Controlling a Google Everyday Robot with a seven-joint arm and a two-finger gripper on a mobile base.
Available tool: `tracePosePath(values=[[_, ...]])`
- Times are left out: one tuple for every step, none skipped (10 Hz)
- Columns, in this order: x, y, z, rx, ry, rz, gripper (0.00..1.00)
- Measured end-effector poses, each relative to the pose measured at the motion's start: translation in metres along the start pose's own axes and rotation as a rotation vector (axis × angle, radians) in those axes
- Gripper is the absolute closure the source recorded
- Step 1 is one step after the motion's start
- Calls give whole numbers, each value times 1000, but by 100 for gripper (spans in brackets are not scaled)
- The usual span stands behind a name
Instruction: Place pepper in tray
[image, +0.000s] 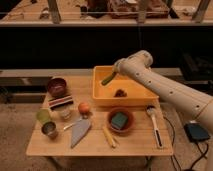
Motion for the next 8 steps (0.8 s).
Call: tracePosePath(values=[[-1, -4, 6, -11, -30, -7, 57], [0, -3, 10, -39, -52, -15, 48], [2, -3, 12, -65, -69, -22, 38], [0, -5, 14, -81, -82, -28, 28], [-1, -4, 15, -99, -90, -32, 22], [-2, 0, 16, -115, -93, -24, 20], [-1, 4, 15, -123, -94, -14, 20], [-1, 7, 14, -126, -93, -11, 20]])
